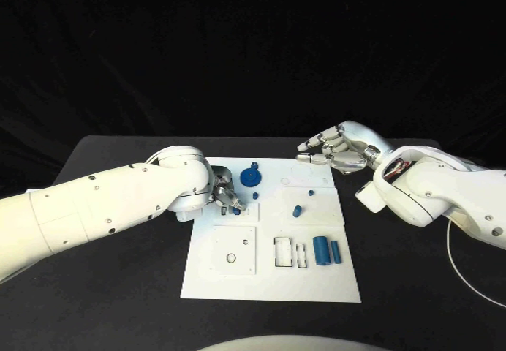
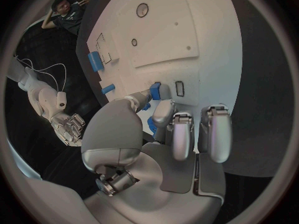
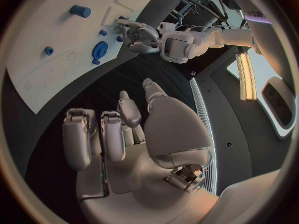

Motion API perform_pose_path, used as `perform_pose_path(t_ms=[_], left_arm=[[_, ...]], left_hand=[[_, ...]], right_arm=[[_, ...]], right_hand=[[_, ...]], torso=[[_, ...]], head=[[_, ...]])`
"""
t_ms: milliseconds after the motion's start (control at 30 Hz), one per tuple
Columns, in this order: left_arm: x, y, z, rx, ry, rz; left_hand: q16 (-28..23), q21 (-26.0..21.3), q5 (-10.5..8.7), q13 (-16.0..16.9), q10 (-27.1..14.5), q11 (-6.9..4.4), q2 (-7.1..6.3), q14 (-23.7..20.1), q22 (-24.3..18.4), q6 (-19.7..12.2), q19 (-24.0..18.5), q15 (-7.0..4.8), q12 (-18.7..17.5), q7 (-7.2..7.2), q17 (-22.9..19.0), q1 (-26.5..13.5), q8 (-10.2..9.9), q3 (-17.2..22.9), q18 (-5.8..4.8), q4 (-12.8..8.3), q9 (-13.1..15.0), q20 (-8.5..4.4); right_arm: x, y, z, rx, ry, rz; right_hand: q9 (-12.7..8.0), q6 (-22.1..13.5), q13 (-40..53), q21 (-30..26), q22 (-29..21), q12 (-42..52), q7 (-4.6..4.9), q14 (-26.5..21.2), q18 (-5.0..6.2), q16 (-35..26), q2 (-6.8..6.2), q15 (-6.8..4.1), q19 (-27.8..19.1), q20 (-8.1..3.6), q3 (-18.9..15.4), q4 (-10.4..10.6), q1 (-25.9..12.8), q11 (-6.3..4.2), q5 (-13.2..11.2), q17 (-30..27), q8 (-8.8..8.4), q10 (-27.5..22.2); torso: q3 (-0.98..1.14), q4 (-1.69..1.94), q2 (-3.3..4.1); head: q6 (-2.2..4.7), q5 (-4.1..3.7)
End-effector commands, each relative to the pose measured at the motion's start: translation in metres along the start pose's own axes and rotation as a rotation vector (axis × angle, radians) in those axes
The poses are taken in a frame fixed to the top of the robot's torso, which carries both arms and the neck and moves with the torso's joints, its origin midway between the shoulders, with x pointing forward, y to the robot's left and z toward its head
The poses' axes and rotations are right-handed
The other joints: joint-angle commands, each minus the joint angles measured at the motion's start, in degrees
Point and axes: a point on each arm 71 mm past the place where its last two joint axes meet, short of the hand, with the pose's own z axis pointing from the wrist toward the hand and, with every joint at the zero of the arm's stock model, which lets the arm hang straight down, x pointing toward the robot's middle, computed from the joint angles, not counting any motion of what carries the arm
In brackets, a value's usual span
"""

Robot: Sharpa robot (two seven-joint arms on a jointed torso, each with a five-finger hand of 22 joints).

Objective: Assemble the parts on the task board

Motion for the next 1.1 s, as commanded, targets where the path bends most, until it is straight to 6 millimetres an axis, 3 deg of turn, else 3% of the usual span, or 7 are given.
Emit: perform_pose_path(t_ms=[33, 267, 467, 633, 900, 1100], left_arm=[[0.007, 0.001, 0.002, -0.048, 0.041, 0.016], [0.006, 0.001, 0.003, -0.055, 0.035, 0.011], [0.005, 0.004, 0.003, -0.066, 0.026, 0.003], [0.003, 0.007, 0.003, -0.076, 0.009, -0.009], [-0.002, 0.011, 0.0, -0.073, -0.021, -0.042], [-0.013, 0.01, -0.009, -0.042, -0.062, -0.083]], left_hand=[[0.2, 0.2, -0.06, 0.1, 0.3, -0.09, -0.09, 5.9, 9.9, 1.8, 3.1, -0.34, 0.3, -1.05, 15.1, -1.1, -0.3, -0.8, -0.49, 0.0, -0.3, -0.41], [0.2, 0.4, -0.11, 0.1, 0.7, -0.21, -0.23, 5.9, 10.2, 2.5, 3.3, -0.44, 0.4, -1.21, 15.1, -2.5, -0.3, -3.4, -0.58, 0.4, -1.0, -0.51], [0.2, 0.6, -0.33, 0.1, 0.9, -0.2, -0.73, 5.9, 10.6, 3.3, 3.5, -0.42, 0.4, -1.2, 15.1, -5.1, -0.2, -8.2, -0.67, 2.1, -1.7, -0.52], [0.2, 0.7, -0.44, -0.1, 1.0, -0.23, -0.86, 5.9, 10.8, 3.7, 3.6, -0.43, 0.2, -1.24, 15.1, -6.6, -0.2, -12.9, -0.7, 3.7, -2.4, -0.54], [0.2, 0.7, -1.42, -0.6, 1.1, -0.36, -0.22, 5.9, 10.9, 3.9, 3.6, -0.57, -0.3, -1.41, 15.1, -6.5, -0.1, -19.5, -0.71, 5.8, -3.7, -0.68], [0.2, 0.2, -1.86, -1.2, 0.7, -0.33, 0.39, 5.9, 10.3, 3.6, 3.3, -0.59, -0.9, -1.31, 15.1, -5.7, 0.1, -22.3, -0.56, 6.9, -4.4, -0.72]], right_arm=[[0.001, 0.001, 0.0, -0.012, 0.002, 0.001], [0.001, 0.001, 0.0, -0.013, 0.003, 0.003], [0.001, 0.001, 0.0, -0.013, 0.002, 0.005], [0.0, 0.001, 0.0, -0.011, 0.001, 0.007], [0.0, 0.0, 0.0, -0.009, 0.0, 0.007], [-0.001, -0.001, 0.0, -0.007, 0.0, 0.007]], right_hand=[[0.1, 0.4, -0.1, -0.2, 5.4, 0.0, -0.18, 4.6, -0.48, -0.2, 0.5, 0.13, 1.3, 0.29, -0.3, 0.0, -0.1, -0.15, 0.4, 9.3, 0.33, -0.4], [0.1, 0.3, -0.2, -0.3, 5.3, -0.1, -0.18, 4.5, -0.45, -0.3, 0.56, 0.13, 1.2, 0.29, -0.4, 0.1, -0.1, -0.15, 0.4, 9.1, 0.32, -0.5], [0.1, 0.3, -0.3, -0.3, 5.2, -0.3, -0.17, 4.5, -0.42, -0.4, 0.57, 0.13, 1.1, 0.29, -0.8, 0.4, -0.3, -0.13, 0.4, 8.9, 0.29, -0.6], [0.1, 0.3, -0.4, -0.4, 5.1, -0.2, -0.16, 4.5, -0.41, -0.5, 0.96, 0.15, 1.1, 0.31, -2.2, 1.6, -0.8, -0.1, -1.8, 8.9, 0.28, -0.7], [0.1, 0.3, -0.4, -0.5, 5.0, -0.2, -0.15, 4.4, -0.39, -0.6, 1.09, 0.16, 1.1, 0.31, -2.6, 1.9, -0.8, -0.09, -2.1, 8.7, 0.27, -0.7], [0.1, 0.3, -0.4, -0.5, 5.0, -0.2, -0.15, 4.4, -0.39, -0.6, 1.09, 0.16, 1.1, 0.31, -2.6, 1.9, -0.8, -0.09, -2.1, 8.7, 0.27, -0.7]], torso=[[-0.02, 0.01, 0.02], [-0.03, 0.03, 0.0], [-0.04, 0.03, 0.0], [-0.07, 0.02, 0.0], [-0.13, 0.03, -0.02], [0.0, 0.01, -0.03]], head=[[-0.11, 0.04], [-0.13, 0.12], [-0.13, 0.2], [-0.03, 0.2], [0.1, 0.17], [0.25, 0.19]])
